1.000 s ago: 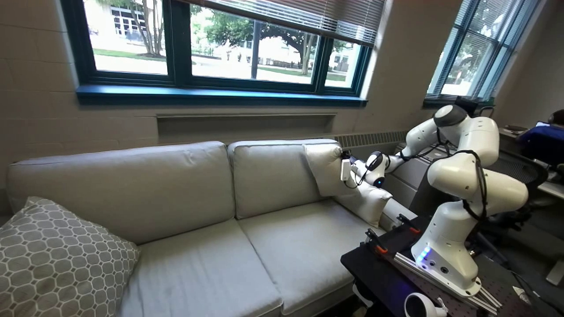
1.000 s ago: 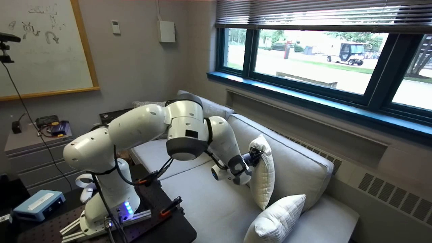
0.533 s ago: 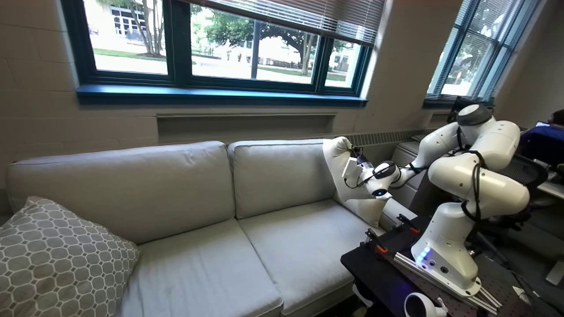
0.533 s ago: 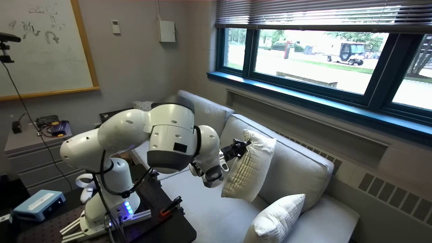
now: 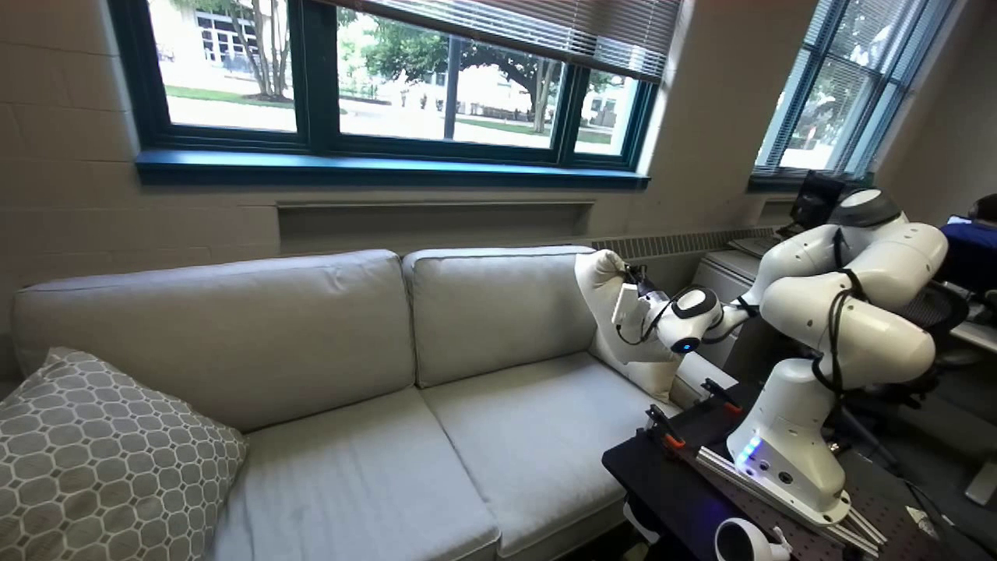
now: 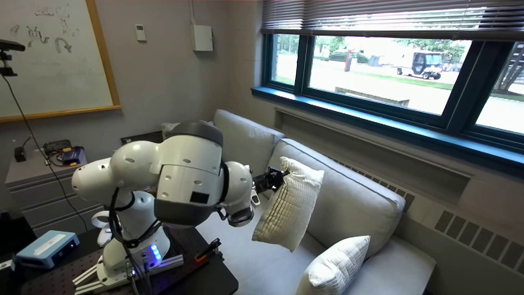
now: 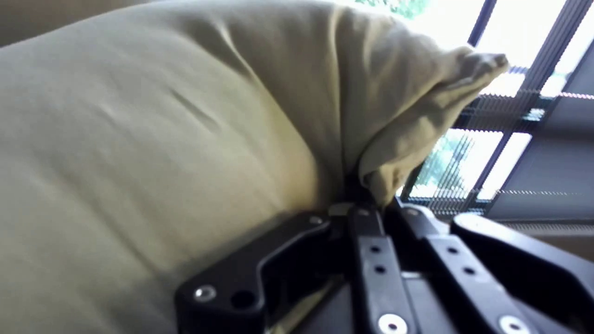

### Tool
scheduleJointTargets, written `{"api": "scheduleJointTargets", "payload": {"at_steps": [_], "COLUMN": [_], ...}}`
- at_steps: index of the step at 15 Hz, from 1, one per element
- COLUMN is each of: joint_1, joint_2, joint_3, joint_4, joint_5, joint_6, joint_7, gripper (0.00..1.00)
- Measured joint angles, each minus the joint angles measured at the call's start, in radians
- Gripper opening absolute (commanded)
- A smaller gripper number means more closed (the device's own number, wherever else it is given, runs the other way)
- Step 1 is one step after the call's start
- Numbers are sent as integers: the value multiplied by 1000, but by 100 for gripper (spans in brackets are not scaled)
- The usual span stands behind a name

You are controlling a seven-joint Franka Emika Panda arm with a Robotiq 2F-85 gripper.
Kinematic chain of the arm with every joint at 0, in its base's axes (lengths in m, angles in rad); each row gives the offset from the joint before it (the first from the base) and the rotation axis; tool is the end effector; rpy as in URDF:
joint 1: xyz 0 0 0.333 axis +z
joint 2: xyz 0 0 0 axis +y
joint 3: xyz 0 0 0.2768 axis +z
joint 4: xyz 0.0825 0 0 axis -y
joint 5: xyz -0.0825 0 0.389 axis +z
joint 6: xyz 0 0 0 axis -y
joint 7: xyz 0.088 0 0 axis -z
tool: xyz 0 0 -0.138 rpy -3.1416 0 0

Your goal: Arrange the two pillows neatly to the right

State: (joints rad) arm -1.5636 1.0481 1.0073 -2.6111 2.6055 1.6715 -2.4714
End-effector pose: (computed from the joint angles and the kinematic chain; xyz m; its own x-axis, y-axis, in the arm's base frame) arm 0.4557 -0.0595 0.1267 -0.3097 -0.9455 0.1002 0.1412 -0.1500 -0.9785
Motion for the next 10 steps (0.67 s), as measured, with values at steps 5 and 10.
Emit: {"api": "scheduleJointTargets", "payload": {"at_steps": [5, 10], "joint_1": [-55, 11], "joint_2": [201, 312], "joint_3": [-54, -203], "joint_4": [180, 521], "joint_5": [1, -2], "joint_6": [442, 750], "joint_7": [-148, -134], "gripper": [4, 4]}}
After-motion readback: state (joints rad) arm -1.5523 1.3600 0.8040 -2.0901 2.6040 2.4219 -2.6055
